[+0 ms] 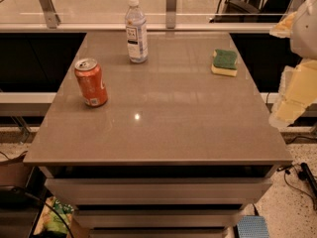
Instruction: Knock blue plastic bottle over
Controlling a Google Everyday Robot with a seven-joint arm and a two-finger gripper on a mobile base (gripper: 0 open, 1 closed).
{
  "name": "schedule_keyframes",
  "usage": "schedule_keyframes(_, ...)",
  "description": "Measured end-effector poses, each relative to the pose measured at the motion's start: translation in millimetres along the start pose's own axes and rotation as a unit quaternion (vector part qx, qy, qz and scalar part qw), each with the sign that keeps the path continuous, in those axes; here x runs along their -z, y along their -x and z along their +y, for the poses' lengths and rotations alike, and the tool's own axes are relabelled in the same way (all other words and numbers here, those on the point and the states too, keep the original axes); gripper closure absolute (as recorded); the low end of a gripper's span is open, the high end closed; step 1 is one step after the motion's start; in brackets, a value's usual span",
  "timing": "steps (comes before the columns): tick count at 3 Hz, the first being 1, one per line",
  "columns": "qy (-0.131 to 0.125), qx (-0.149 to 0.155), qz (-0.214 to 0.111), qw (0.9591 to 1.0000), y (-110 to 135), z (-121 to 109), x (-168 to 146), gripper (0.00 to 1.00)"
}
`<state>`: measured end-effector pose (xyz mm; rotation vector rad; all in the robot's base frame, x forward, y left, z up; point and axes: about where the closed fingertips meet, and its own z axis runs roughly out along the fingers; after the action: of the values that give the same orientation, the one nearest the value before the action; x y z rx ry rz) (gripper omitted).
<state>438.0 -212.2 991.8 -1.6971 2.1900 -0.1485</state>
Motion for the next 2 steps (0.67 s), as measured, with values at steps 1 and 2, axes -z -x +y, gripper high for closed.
schedule_keyframes(1,0.0,0.0,0.0,1.0,0.0,0.0,0.0,0.0)
schedule_keyframes(2,-0.005,-0.007,-0.006,0.9999,1.7,-2.4,1.7,0.0)
